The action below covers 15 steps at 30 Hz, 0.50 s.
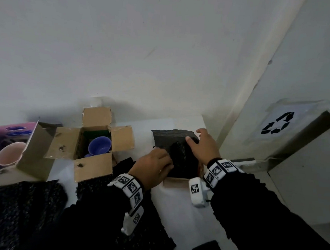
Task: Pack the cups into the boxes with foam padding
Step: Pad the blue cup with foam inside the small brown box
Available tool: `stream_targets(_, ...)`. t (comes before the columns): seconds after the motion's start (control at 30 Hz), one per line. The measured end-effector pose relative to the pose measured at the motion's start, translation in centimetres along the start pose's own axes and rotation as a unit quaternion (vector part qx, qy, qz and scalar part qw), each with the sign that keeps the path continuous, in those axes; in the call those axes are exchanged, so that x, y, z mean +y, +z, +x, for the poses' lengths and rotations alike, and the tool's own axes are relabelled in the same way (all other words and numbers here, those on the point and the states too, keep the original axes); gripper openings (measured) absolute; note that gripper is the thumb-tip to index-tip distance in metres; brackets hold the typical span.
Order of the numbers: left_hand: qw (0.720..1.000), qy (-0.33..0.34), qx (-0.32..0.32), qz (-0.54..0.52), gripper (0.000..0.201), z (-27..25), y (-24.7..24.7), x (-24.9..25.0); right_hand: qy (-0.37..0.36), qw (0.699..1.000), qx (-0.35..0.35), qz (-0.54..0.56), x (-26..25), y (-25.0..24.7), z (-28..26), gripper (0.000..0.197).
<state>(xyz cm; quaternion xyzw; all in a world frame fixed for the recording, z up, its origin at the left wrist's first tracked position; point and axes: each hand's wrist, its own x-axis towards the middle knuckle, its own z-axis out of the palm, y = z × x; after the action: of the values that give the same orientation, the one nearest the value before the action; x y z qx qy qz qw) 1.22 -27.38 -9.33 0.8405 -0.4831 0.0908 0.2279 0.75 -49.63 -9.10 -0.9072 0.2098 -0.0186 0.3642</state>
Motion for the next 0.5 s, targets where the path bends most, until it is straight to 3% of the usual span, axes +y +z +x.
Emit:
stream_targets(0.07,0.997,-0.064,0.038,0.012,0.025,0.9,-0.4,-0.9,0.068,0.996,-0.056,-0.020,-0.1,1.1,0.9,0.064)
stream_targets(0.1,0.992,-0.119,0.038,0.018,0.030,1.3,-0.5,-1.4,0.067,0.995,-0.052,-0.043,-0.1,1.7,1.0,0.062)
stream_targets(0.17,0.967,-0.252,0.003,-0.029,0.048,2.2,-0.6,-2.4,0.021,0.996,0.011,-0.088,0.1,2.3,1.0,0.041)
stream_targets(0.23,0.919,-0.363,-0.017,-0.153,0.062,3.0,-0.5,-3.2,-0.038,0.990,0.095,-0.096,0.4,2.5,0.6,0.022)
stream_targets(0.3,0.885,-0.398,0.010,-0.239,0.061,3.9,-0.4,-3.6,-0.092,0.982,0.150,-0.068,0.9,2.7,0.2,0.015)
stream_targets(0.4,0.862,-0.405,0.069,-0.297,0.049,4.8,0.2,-3.1,-0.194,0.967,0.165,-0.016,1.5,2.5,-0.3,0.023)
stream_targets(0.5,0.860,-0.388,0.065,-0.325,0.054,5.1,1.5,-2.6,-0.254,0.955,0.153,0.025,1.2,1.9,-1.4,0.026)
